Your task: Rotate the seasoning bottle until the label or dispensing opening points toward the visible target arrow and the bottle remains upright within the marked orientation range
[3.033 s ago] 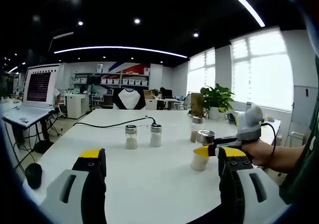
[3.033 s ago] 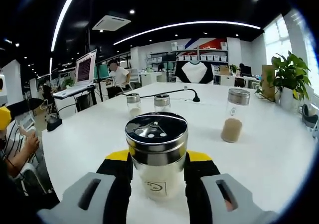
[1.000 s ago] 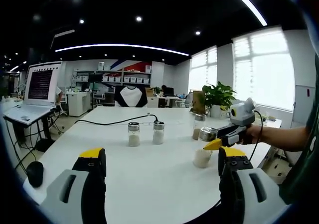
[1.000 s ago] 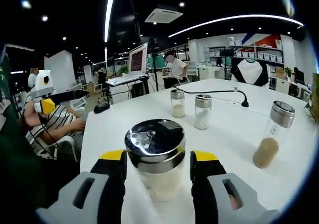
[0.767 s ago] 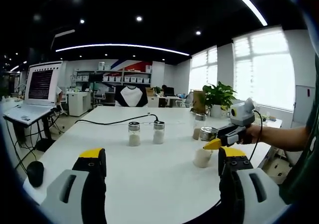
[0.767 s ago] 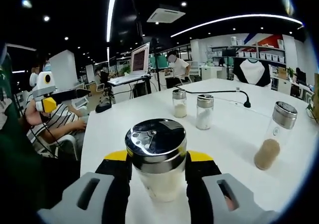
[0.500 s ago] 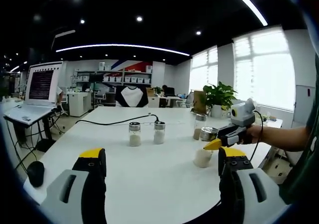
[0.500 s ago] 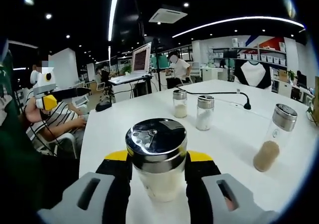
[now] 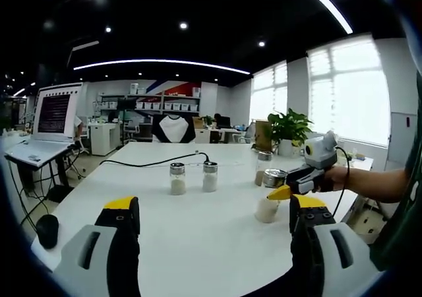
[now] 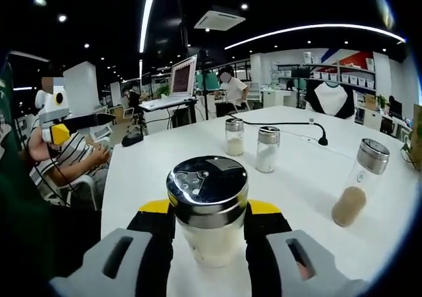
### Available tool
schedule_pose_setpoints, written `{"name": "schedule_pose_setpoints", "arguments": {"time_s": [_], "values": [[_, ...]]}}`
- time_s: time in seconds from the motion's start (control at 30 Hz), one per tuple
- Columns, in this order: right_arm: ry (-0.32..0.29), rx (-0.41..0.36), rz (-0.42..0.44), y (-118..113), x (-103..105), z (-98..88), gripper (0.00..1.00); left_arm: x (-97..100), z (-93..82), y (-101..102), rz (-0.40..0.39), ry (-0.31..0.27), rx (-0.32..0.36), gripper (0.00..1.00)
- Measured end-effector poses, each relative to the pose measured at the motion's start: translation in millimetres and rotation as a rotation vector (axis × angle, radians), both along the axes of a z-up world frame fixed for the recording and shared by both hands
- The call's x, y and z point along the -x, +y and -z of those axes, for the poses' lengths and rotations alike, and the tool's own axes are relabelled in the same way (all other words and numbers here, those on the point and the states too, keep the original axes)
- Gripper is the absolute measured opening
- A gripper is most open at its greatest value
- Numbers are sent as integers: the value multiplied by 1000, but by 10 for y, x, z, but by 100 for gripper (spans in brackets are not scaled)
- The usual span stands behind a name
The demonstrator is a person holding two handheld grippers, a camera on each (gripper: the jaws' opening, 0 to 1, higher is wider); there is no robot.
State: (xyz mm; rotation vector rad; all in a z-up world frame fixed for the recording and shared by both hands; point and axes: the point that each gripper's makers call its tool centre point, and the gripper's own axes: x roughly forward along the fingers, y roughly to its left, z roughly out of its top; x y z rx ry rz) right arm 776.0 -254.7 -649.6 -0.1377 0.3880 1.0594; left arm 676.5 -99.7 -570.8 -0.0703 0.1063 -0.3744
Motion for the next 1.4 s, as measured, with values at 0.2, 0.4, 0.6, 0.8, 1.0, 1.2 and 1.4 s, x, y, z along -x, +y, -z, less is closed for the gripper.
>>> {"name": "schedule_pose_setpoints", "arguments": {"time_s": [0.2, 0.4, 0.6, 0.8, 1.0, 1.2, 1.4], "values": [[-8, -1, 29, -10, -17, 3, 40, -1, -4, -2, 2, 0, -4, 100], [-12, 0, 66, -13, -31, 9, 40, -1, 5, 13, 1, 1, -5, 100], [-16, -1, 101, -22, -39, 10, 40, -11, 14, 16, 2, 2, -6, 100], [-28, -12, 155, -25, -75, 12, 40, -25, 15, 20, 4, 0, -4, 100], [-29, -14, 190, -19, -92, 13, 40, -29, 25, 33, 2, 2, -3, 99], [-35, -17, 212, -12, -96, 10, 40, -20, 22, 48, -1, 1, -3, 99], [-37, -18, 221, -13, -104, 9, 40, -16, -2, 43, -2, -6, -4, 99]]}}
